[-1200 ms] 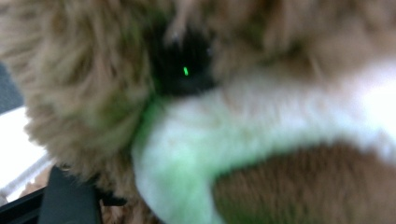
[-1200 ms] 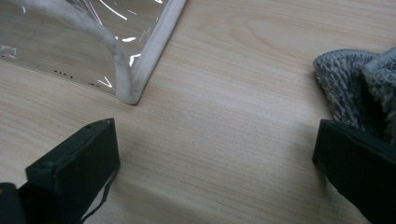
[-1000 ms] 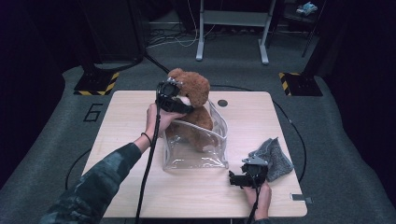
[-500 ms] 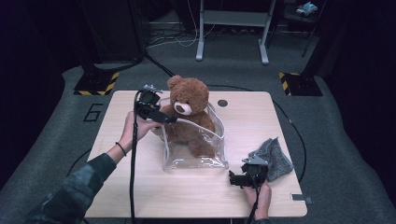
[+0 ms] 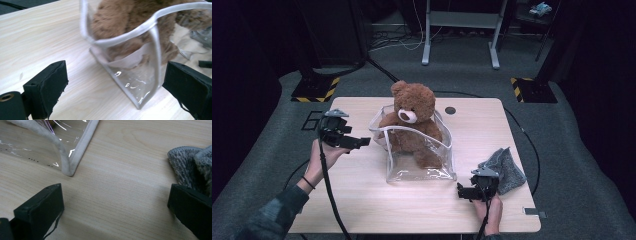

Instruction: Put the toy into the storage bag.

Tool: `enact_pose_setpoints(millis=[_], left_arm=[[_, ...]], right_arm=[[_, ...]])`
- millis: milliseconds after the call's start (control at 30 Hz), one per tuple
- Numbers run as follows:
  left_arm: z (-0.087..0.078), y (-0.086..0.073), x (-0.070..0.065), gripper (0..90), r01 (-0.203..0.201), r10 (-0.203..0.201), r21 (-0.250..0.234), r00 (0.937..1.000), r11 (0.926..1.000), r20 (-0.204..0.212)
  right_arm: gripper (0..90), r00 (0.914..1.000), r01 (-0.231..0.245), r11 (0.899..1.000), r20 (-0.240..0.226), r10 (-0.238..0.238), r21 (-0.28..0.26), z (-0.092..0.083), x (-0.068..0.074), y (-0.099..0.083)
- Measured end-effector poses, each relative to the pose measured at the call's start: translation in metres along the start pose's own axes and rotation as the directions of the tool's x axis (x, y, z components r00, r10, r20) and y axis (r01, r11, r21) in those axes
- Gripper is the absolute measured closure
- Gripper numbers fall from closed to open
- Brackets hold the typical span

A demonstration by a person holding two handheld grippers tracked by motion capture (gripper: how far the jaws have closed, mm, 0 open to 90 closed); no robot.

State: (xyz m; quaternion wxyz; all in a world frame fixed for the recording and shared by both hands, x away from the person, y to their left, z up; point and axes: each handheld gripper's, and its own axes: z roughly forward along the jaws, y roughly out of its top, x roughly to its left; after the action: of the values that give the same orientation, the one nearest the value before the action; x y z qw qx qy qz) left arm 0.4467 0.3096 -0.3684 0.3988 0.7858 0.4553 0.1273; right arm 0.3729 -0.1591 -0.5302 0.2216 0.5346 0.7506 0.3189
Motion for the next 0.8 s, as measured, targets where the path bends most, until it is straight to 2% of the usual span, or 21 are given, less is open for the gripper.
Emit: enact_pose_setpoints(millis=[67,100,133,167,200,267,333,400,433,500,533,600,667,733,767,800], left_arm=[[-0.001,-0.007,0.006,6.8,0.028,-0.028,0.001,0.9996,0.9996,-0.002],[0.0,-0.009,0.009,8.1,0.037,-0.037,-0.016,0.9993,0.9992,-0.011],[0.0,-0.009,0.012,9.0,0.053,-0.053,-0.013,0.9985,0.9985,-0.011],[0.003,-0.008,0.016,9.9,0.074,-0.074,-0.036,0.9972,0.9966,-0.012],[0.004,-0.005,0.019,11.8,0.087,-0.087,-0.038,0.9962,0.9955,-0.004],[0.01,0.004,0.022,14.7,0.086,-0.088,-0.057,0.996,0.9946,-0.019],[0.018,0.014,0.024,16.9,0.101,-0.102,-0.067,0.9946,0.9927,-0.018],[0.029,0.024,0.026,19.1,0.137,-0.14,-0.076,0.9897,0.9877,-0.032],[0.035,0.029,0.027,22.2,0.127,-0.13,-0.061,0.9906,0.99,-0.043],[0.044,0.036,0.03,27.1,0.153,-0.156,-0.059,0.9862,0.9864,-0.053],[0.051,0.041,0.032,31.0,0.147,-0.149,-0.035,0.9873,0.9885,-0.055],[0.058,0.045,0.034,37.3,0.168,-0.168,-0.005,0.9849,0.9858,-0.041],[0.068,0.049,0.035,44.8,0.167,-0.166,0.05,0.986,0.9847,-0.014],[0.075,0.05,0.034,51.8,0.165,-0.165,0.083,0.9862,0.9828,0.001],[0.082,0.049,0.034,56.4,0.165,-0.17,0.124,0.9852,0.9784,0.025],[0.085,0.048,0.033,68.1,0.162,-0.167,0.143,0.9858,0.9764,0.021]], right_arm=[[0.0,1.0,0.0,1.0,0.0,0.0,0.0,0.0,0.0,0.0],[0.0,1.0,0.0,1.0,0.0,0.0,0.0,0.0,0.0,0.0],[0.0,1.0,0.0,1.0,0.0,0.0,0.0,0.0,0.0,0.0],[0.0,1.0,0.0,1.0,0.001,0.0,0.0,0.0,0.0,0.0],[0.0,1.0,-0.001,1.0,0.001,0.001,0.0,0.0,0.0,0.0],[0.0,1.0,0.0,1.0,0.001,0.0,0.0,0.0,0.0,0.0],[0.0,1.0,0.0,1.0,0.002,0.0,0.0,0.0,0.0,0.0],[0.0,1.0,-0.001,1.0,0.002,0.001,0.0,0.0,0.0,0.0],[0.0,1.0,-0.001,1.0,0.002,0.001,0.0,0.0,0.0,0.0],[0.0,1.0,-0.001,1.0,0.002,0.001,-0.001,0.0,0.0,0.0],[0.0,1.0,-0.001,1.0,0.002,0.001,0.0,0.0,0.0,0.0],[0.0,1.0,-0.001,1.0,0.004,0.001,-0.001,0.0,0.0,0.0],[0.0,1.0,0.0,1.0,0.004,0.0,-0.001,0.0,0.0,0.0],[0.0,1.0,0.0,1.0,0.004,0.0,-0.001,0.0,0.0,0.0],[0.0,1.0,-0.001,1.0,0.006,0.001,-0.001,0.0,0.0,0.0],[0.0,1.0,0.0,1.0,0.004,0.0,-0.001,0.0,0.0,0.0]])
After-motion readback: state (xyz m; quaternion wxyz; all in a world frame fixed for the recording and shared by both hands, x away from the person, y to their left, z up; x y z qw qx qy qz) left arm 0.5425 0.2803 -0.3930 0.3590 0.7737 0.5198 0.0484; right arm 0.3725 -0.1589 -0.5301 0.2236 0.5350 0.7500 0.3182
